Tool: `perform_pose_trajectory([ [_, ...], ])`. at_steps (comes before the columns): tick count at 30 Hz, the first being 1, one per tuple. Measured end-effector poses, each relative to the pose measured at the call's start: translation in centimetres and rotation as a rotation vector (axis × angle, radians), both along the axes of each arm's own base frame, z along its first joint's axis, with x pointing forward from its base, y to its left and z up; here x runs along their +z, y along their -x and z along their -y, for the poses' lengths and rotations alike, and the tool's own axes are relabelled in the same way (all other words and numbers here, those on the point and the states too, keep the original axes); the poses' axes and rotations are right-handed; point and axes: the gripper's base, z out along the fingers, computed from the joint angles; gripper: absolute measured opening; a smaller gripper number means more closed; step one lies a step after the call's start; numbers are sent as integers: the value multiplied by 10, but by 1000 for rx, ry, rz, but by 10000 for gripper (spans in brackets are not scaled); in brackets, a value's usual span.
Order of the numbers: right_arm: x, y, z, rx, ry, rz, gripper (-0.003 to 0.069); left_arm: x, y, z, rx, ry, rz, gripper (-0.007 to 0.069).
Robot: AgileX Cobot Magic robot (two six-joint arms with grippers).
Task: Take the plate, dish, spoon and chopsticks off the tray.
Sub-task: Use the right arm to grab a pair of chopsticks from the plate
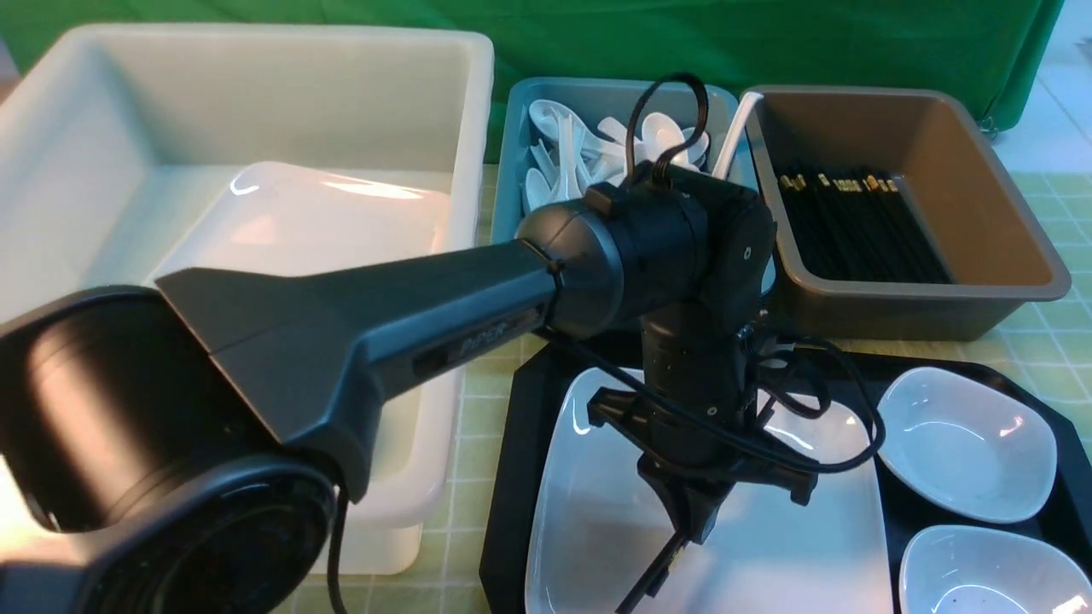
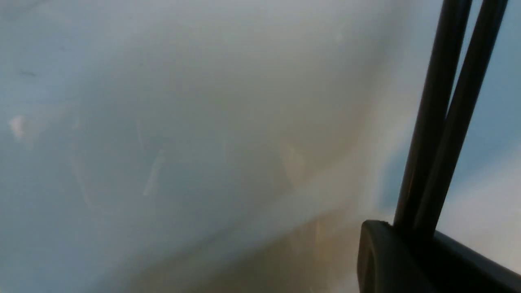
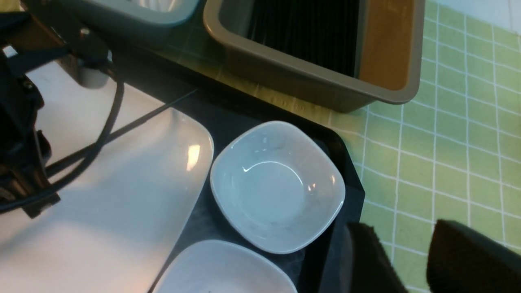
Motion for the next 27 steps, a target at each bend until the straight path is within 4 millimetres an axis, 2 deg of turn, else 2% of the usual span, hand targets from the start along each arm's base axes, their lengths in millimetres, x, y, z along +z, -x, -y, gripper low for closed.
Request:
perform_pose_trajectory([
  [4, 0, 0, 0, -1, 0, -4, 235, -6, -1, 1, 0, -11, -9, 116],
  [7, -3, -1, -1, 3, 0, -36, 237, -6, -2, 0, -7, -23, 8, 241],
  [10, -5, -5, -6, 9, -21, -115, 239, 5, -4, 0, -15, -10, 47, 326],
  [12, -7, -12, -12, 16, -48, -182, 239, 23, -4, -3, -23, 11, 92, 342],
  [14, -8, -22, -19, 24, -78, -259, 239, 49, -3, -9, -34, 29, 159, 316],
  [16, -10, -35, -27, 32, -110, -321, 244, 80, 1, -19, -41, 46, 238, 231],
  [18, -13, -46, -36, 42, -153, -372, 260, 102, 5, -31, -42, 46, 299, 116],
  [19, -13, -47, -37, 44, -159, -378, 262, 106, 7, -34, -41, 48, 307, 103],
  [20, -18, -55, -45, 54, -209, -426, 291, 118, 12, -46, -38, 40, 338, 41],
  [22, -30, -65, -61, 86, -256, -507, 360, 130, 19, -70, -10, 13, 364, 2],
  [24, -43, -71, -76, 106, -257, -575, 429, 133, 23, -91, 29, -13, 363, -7],
  [27, -68, -80, -106, 123, -232, -672, 535, 130, 32, -139, 124, -59, 347, -8],
])
